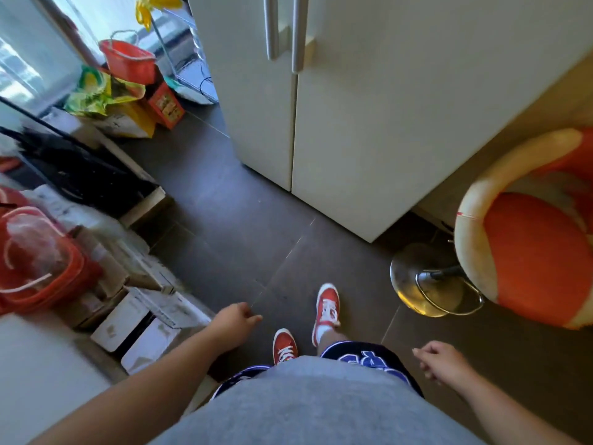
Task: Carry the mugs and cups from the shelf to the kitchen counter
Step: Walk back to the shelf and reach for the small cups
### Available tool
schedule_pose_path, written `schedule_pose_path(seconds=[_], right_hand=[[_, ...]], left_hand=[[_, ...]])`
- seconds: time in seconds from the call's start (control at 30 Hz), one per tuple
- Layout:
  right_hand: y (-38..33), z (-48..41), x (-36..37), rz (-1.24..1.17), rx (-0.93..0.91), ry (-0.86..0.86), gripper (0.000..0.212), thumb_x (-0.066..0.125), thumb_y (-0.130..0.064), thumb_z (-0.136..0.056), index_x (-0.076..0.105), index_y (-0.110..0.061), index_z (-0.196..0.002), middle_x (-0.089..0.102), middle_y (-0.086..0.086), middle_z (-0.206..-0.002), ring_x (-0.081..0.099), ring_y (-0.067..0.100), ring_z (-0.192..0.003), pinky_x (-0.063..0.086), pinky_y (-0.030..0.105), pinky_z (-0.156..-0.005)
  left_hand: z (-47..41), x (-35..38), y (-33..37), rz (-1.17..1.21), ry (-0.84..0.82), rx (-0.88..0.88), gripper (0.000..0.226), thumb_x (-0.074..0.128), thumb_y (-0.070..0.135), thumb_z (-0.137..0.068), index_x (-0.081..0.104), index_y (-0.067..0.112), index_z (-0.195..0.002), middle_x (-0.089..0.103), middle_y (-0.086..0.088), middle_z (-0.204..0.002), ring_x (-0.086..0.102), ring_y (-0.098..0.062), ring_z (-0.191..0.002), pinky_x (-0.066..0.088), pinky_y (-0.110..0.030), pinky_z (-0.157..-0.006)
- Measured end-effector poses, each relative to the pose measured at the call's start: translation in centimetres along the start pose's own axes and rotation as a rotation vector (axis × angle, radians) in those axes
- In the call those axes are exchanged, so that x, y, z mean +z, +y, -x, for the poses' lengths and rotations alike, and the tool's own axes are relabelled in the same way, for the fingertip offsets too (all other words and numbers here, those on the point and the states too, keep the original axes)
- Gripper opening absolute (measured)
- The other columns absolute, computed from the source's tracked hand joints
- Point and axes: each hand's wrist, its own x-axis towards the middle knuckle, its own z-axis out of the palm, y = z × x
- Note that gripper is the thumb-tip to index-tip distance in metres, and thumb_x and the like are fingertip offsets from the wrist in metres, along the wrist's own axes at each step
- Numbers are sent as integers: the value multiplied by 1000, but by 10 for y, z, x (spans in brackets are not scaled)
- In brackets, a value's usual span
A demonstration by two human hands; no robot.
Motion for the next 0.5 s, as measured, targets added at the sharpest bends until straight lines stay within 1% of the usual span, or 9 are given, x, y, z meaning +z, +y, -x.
schedule_pose_path(seconds=[0.07, 0.13, 0.27, 0.37, 0.43, 0.5], right_hand=[[-13, -21, -13, 25, 33, -19, 22, 60, -22, -91, 65, -1, -85, 68, 12, -76, 58, 20, -60, 41, 28, -55], [-32, -46, -26, 39, 42, -29, 22, 61, -22, -91, 64, -3, -80, 67, 11, -72, 57, 20, -58, 41, 26, -53], [-92, -105, -48, 74, 10, -19, 29, 64, -22, -89, 61, -8, -64, 64, 9, -58, 55, 22, -52, 38, 25, -53], [-154, -142, -58, 134, -58, -42, 32, 65, -24, -88, 59, -8, -61, 61, 8, -52, 54, 22, -47, 36, 27, -50], [-209, -158, -65, 159, -122, -60, 29, 66, -26, -86, 62, -4, -67, 63, 8, -52, 54, 21, -46, 37, 26, -48], [-272, -164, -67, 197, -214, -91, 27, 67, -24, -85, 61, -4, -68, 64, 7, -56, 54, 21, -46, 38, 24, -47]], left_hand=[[-21, -18, 25, 13, 13, 36, 24, 59, 43, -89, 66, 20, -90, 67, -1, -85, 65, -20, -84, 47, -28, -70], [-41, -35, 45, 49, 15, 47, 21, 59, 42, -89, 64, 22, -85, 66, 0, -82, 64, -20, -80, 49, -29, -70], [-69, -67, 62, 117, 25, -16, 22, 59, 40, -90, 65, 19, -87, 67, -2, -83, 64, -20, -79, 50, -31, -70], [-79, -91, 55, 143, 36, -107, 25, 58, 41, -90, 66, 18, -94, 68, -2, -89, 65, -19, -82, 52, -33, -74], [-79, -107, 43, 185, 65, -177, 25, 58, 42, -90, 65, 19, -96, 69, -2, -92, 66, -18, -83, 54, -34, -78], [-75, -122, 27, 251, 107, -246, 25, 59, 42, -90, 66, 19, -95, 70, -2, -93, 65, -18, -84, 54, -34, -78]])
